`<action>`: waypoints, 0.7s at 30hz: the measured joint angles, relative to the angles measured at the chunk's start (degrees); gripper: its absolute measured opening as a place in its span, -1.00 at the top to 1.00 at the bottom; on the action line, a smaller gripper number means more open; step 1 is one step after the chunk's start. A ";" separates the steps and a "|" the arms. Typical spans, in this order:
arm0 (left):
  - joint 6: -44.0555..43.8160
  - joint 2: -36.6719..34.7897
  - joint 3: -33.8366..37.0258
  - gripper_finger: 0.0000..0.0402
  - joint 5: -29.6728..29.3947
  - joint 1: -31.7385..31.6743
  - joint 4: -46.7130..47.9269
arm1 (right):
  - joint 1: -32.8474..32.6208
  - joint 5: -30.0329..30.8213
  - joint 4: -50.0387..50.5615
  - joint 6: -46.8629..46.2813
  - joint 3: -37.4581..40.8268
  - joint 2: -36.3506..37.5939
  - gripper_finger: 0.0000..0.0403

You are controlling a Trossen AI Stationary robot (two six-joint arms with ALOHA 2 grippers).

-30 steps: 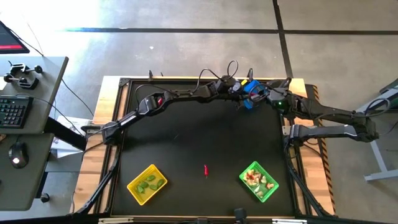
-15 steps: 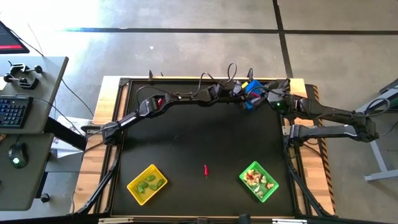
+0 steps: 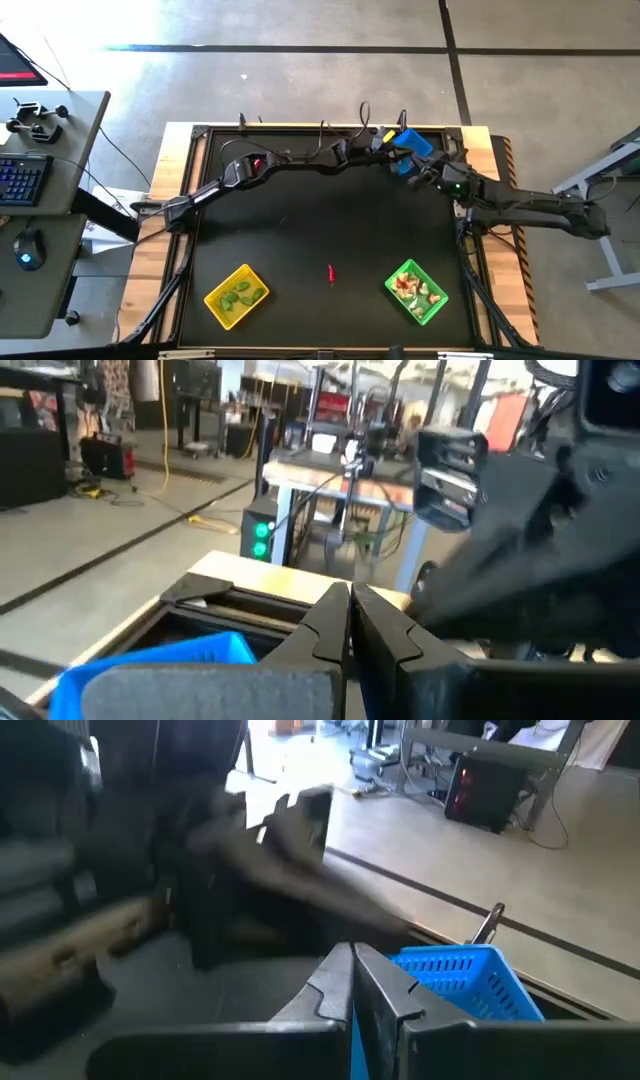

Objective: Sort produce into baskets
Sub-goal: Put the red chili pepper into the blue bin

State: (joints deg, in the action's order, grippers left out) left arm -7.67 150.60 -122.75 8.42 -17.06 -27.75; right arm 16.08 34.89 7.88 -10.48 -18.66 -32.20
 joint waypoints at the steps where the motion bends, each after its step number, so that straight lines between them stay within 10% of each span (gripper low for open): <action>1: -0.60 0.12 1.34 1.00 0.02 0.05 -2.60 | 0.00 -0.02 -0.24 0.02 0.56 1.14 1.00; 14: 3.23 -5.91 13.36 1.00 1.54 2.34 -7.47 | 0.00 0.90 3.15 0.96 1.27 7.60 1.00; 21: 5.01 -17.77 31.15 1.00 0.36 2.63 -10.09 | 0.00 0.56 3.52 -1.09 1.27 7.56 1.00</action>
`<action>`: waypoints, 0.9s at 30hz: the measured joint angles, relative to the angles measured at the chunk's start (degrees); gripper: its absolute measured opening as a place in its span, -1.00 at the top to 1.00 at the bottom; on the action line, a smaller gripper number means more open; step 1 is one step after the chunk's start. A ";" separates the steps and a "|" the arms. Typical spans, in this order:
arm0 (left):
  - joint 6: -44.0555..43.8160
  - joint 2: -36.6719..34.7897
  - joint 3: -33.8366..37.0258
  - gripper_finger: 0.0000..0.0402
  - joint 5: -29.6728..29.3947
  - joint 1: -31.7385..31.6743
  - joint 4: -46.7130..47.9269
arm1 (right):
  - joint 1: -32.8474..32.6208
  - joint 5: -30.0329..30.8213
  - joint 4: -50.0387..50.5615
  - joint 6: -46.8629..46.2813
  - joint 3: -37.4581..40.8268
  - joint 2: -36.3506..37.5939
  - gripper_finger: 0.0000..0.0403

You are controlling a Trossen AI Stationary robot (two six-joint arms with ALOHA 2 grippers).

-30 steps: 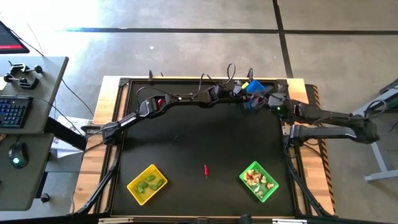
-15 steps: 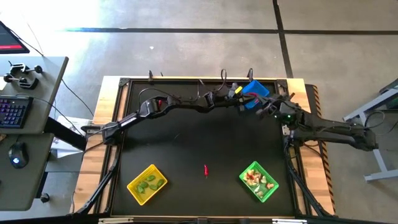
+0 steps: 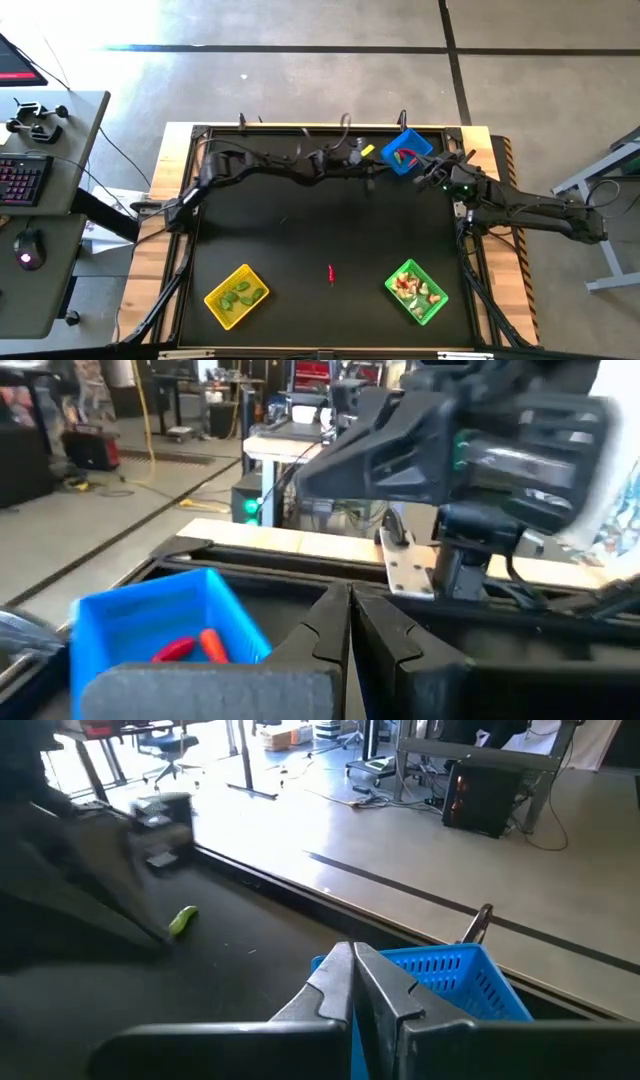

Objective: Sort produce into baskets
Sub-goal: Put the red chili pepper into the blue bin

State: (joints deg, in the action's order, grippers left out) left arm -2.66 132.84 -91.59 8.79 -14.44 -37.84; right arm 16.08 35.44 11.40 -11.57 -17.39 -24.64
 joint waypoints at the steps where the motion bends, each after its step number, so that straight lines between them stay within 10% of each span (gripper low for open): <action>1: 0.31 -2.19 3.31 1.00 -0.53 0.13 -1.36 | 0.00 0.00 0.00 0.00 0.00 0.00 1.00; 15: 4.42 -37.74 38.11 1.00 -12.81 0.57 8.49 | 0.00 -0.30 -0.04 -1.46 0.00 -0.07 1.00; 27: 1.72 -57.59 43.67 1.00 -22.58 -1.57 48.28 | 0.00 -0.39 -0.04 -1.45 0.00 -0.09 1.00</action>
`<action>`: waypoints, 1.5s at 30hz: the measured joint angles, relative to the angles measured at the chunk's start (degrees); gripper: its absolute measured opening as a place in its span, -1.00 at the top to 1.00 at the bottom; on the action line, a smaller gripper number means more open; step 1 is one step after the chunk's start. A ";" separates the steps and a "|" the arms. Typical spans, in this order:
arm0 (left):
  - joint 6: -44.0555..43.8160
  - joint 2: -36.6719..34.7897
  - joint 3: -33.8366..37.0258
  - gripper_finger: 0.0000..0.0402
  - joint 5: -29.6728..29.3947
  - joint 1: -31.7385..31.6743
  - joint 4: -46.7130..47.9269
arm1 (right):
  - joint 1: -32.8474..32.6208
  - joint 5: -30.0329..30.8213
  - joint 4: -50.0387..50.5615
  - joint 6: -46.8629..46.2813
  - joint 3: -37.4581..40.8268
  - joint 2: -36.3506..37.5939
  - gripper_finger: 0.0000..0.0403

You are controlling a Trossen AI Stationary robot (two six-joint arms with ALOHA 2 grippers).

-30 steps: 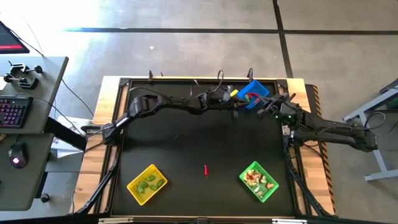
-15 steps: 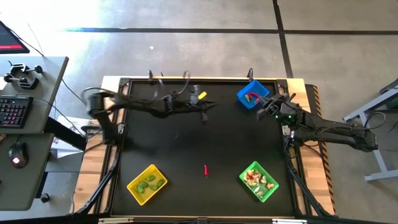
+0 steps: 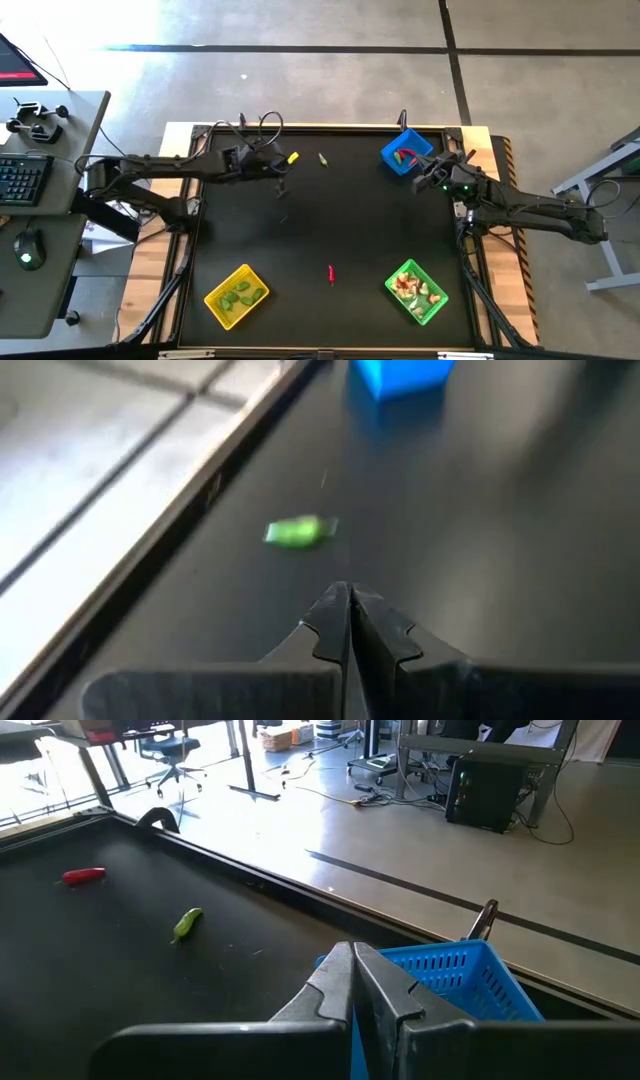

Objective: Sort produce into baskets
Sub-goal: Put the red chili pepper into the blue bin

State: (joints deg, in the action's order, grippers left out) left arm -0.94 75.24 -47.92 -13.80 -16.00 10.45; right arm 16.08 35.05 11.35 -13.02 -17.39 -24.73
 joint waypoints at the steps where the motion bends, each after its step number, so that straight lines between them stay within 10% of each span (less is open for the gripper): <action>1: -0.30 -0.63 0.00 1.00 -0.05 -0.45 2.78 | 0.00 0.00 0.00 -0.02 0.00 0.00 1.00; 20: -2.50 1.82 0.00 0.52 3.16 -17.56 26.12 | 0.00 0.02 0.02 -0.02 0.00 0.00 1.00; 45: -0.45 18.59 -0.12 0.18 9.16 -28.98 21.04 | 0.00 0.04 1.10 -0.46 0.01 0.00 1.00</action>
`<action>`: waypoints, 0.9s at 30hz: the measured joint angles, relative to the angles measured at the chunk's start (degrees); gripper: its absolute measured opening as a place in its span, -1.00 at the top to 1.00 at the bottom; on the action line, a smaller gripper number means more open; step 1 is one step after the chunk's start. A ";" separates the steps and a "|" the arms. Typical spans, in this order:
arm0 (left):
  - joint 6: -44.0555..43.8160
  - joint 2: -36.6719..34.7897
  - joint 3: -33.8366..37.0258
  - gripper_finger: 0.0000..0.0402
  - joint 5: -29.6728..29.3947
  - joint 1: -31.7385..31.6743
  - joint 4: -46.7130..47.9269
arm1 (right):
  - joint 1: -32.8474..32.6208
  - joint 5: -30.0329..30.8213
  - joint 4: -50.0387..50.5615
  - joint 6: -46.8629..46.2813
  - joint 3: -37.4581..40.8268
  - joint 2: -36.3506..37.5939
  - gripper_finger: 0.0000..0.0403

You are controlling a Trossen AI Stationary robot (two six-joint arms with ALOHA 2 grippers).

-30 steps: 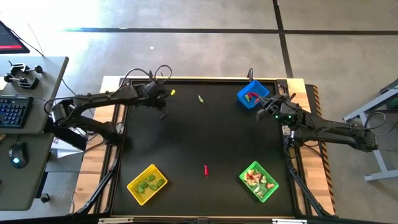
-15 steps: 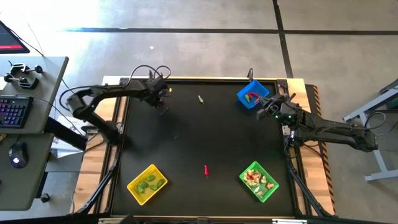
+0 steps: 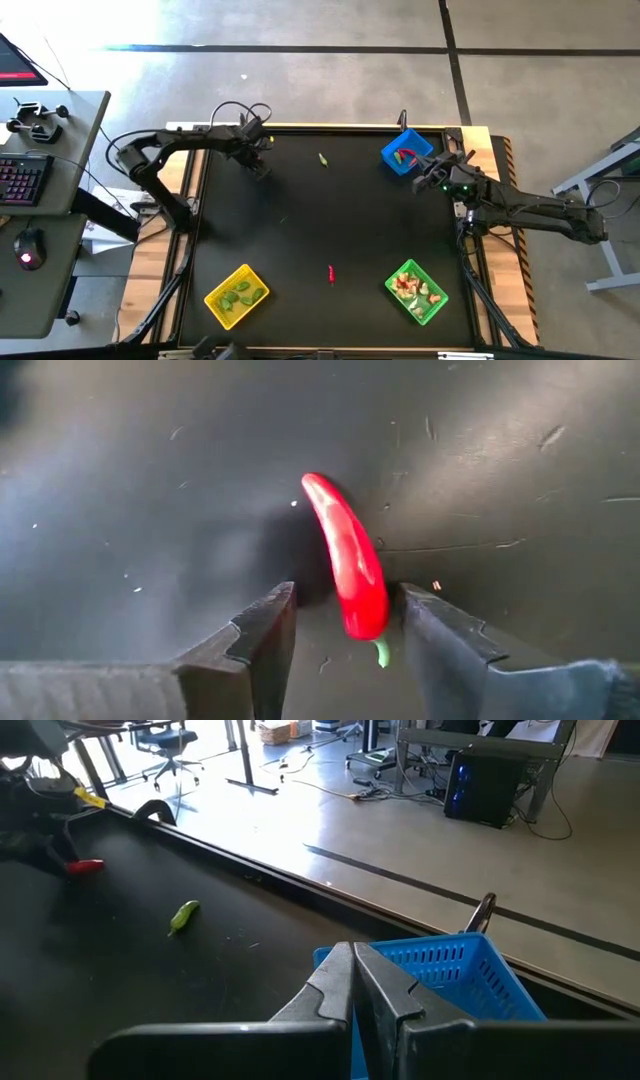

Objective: Sort produce into baskets
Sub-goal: Put the red chili pepper into the blue bin

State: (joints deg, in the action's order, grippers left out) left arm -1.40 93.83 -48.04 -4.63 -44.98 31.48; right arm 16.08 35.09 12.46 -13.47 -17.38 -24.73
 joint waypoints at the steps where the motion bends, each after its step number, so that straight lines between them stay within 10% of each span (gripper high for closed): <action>1: 0.41 0.24 -0.06 0.21 0.13 -0.12 0.01 | 0.00 0.00 0.15 0.00 -0.01 0.00 1.00; 10: 6.19 0.49 -0.03 0.91 3.35 -0.22 -1.25 | 0.00 0.00 0.64 -0.21 0.01 -0.02 1.00; 27: -2.15 -3.63 -2.20 0.99 18.21 13.55 -9.73 | 0.00 0.02 0.62 -1.07 0.01 -0.02 1.00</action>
State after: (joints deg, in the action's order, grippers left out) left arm -3.54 90.20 -50.24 13.58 -31.43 21.76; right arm 16.08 35.11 13.08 -14.55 -17.37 -24.75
